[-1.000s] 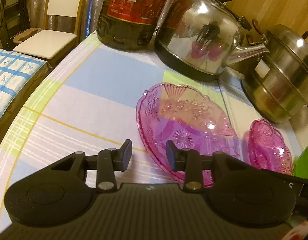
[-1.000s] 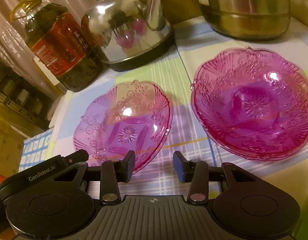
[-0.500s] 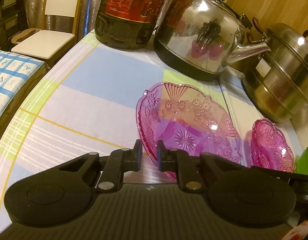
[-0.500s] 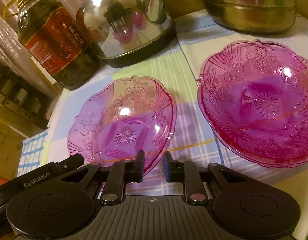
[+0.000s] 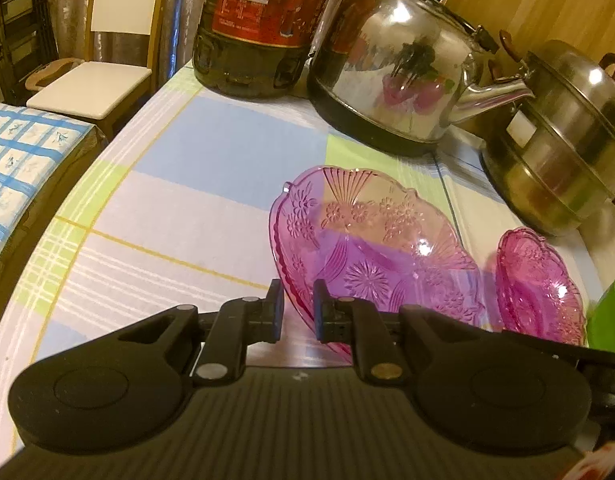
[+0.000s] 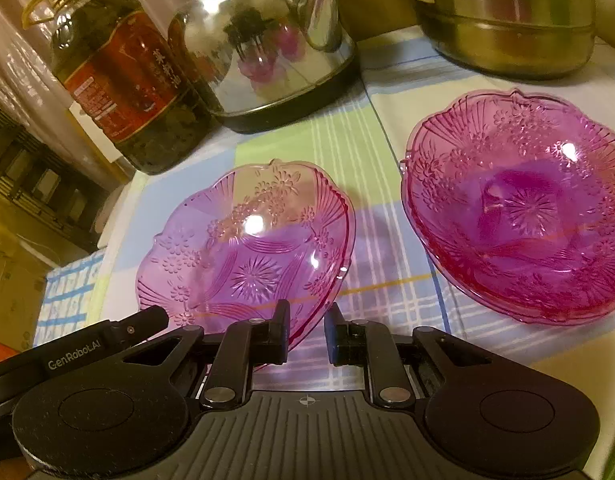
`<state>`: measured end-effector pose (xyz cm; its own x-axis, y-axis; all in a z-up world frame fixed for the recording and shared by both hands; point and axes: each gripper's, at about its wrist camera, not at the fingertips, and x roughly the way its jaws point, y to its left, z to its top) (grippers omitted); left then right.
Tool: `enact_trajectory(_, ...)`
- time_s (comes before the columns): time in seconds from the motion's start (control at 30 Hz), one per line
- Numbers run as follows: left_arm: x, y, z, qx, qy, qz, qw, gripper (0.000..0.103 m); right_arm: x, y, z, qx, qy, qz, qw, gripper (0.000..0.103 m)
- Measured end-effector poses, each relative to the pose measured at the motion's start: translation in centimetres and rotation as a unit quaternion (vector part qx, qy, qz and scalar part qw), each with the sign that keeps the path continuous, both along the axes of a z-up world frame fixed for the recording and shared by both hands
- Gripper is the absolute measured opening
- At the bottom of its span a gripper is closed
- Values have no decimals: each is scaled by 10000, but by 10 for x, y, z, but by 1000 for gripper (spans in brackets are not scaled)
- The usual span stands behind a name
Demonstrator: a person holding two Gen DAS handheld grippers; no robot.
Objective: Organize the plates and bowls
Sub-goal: 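Grip the rim of the small pink dish with both tools, then lift the small pink dish with both tools and lower it onto the pink stack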
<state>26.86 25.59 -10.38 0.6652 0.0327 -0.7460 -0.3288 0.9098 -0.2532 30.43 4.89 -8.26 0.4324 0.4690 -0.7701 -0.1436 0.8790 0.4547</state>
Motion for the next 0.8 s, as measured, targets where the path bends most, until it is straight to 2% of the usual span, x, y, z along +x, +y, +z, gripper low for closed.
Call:
enact_trajectory(0.37, -26, -27, 35, 234, -156, -169, 9995, 14, -24, -19, 36, -14, -256, -29, 9997, 18)
enact_trajectory(0.8, -71, -84, 79, 153, -337, -410, 9985, 14, -76, -77, 87, -4, -431, -235, 9988, 17)
